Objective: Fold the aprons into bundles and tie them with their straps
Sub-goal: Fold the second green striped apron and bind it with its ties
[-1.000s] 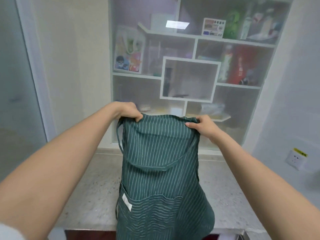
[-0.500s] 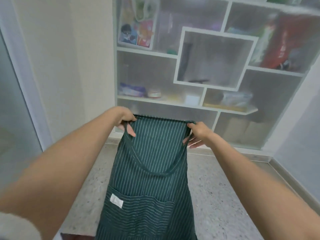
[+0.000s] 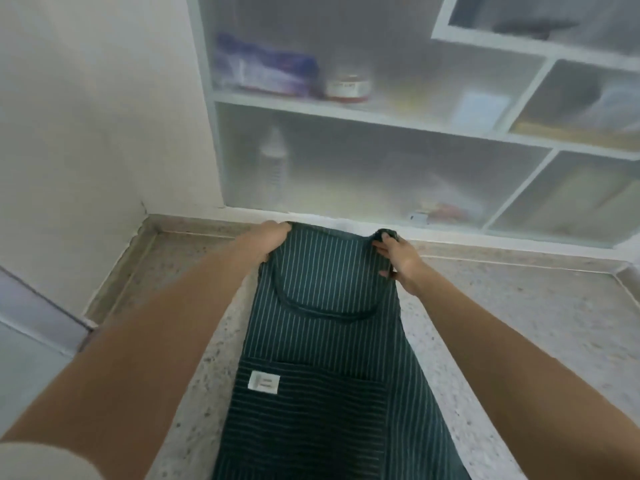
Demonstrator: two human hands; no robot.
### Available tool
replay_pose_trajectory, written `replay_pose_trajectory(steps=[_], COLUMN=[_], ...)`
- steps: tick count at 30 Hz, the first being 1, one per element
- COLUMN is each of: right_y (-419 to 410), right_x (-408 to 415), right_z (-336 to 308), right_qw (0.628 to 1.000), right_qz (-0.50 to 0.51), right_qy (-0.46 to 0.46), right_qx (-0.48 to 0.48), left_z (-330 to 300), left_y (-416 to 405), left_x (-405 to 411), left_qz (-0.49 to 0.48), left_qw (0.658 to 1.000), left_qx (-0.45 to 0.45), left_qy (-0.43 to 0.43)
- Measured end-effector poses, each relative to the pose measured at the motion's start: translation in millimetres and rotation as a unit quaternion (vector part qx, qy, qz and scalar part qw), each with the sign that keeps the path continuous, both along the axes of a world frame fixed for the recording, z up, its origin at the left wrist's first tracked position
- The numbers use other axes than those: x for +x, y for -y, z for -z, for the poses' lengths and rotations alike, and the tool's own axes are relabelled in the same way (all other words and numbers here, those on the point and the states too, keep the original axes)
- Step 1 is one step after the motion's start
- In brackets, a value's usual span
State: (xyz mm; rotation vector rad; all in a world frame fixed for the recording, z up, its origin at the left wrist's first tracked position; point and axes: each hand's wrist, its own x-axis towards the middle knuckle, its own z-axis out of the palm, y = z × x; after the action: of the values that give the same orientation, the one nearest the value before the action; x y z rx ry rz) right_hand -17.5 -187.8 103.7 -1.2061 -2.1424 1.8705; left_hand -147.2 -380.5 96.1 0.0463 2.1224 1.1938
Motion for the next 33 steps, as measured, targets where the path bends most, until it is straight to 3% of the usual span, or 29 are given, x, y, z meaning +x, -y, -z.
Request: replay_pose_trajectory(steps=[5,10,13,17,19,21,23,25,29,31,33], right_y=[-22,-29,-29,-32,-36,-35,-26,-15,-3,-2,-2], right_x=[-40,-61,-67,-71,-72,-69,-62,-54,-43,-39,-38], right_z=[58,107,133,138,136,139,151,166,174,173,172], right_qw=[0.998,0.995,0.997,0.974,0.973,0.993,0.969,0.951,0.904,0.882,0.862], right_qz=[0.019,0.012,-0.016,0.145,0.175,0.097,-0.003,-0.088,-0.251,-0.318,-0.366], right_qy=[0.064,0.096,0.069,-0.067,-0.075,0.049,0.182,0.234,0.235,0.251,0.272], right_qx=[-0.002,-0.017,-0.035,-0.158,-0.128,0.045,0.165,0.181,0.255,0.240,0.220], left_z=[57,109,131,146,153,159,166,170,165,169,172], left_y=[-24,-43,-47,-38,-26,-14,-5,-1,2,4,10], left_x=[-18,-41,-49,-63,-67,-67,-65,-61,-47,-41,-36], left_qz=[0.117,0.156,0.110,-0.041,-0.054,-0.019,-0.001,0.034,0.060,0.049,0.074], left_qw=[0.988,0.979,0.987,0.997,0.996,0.990,0.987,0.993,0.997,0.993,0.993], left_qx=[-0.098,-0.130,-0.111,-0.067,-0.073,-0.114,-0.131,-0.103,0.045,0.099,0.095], left_qy=[0.003,0.002,0.033,0.022,-0.027,-0.082,-0.096,-0.053,0.035,0.030,-0.012])
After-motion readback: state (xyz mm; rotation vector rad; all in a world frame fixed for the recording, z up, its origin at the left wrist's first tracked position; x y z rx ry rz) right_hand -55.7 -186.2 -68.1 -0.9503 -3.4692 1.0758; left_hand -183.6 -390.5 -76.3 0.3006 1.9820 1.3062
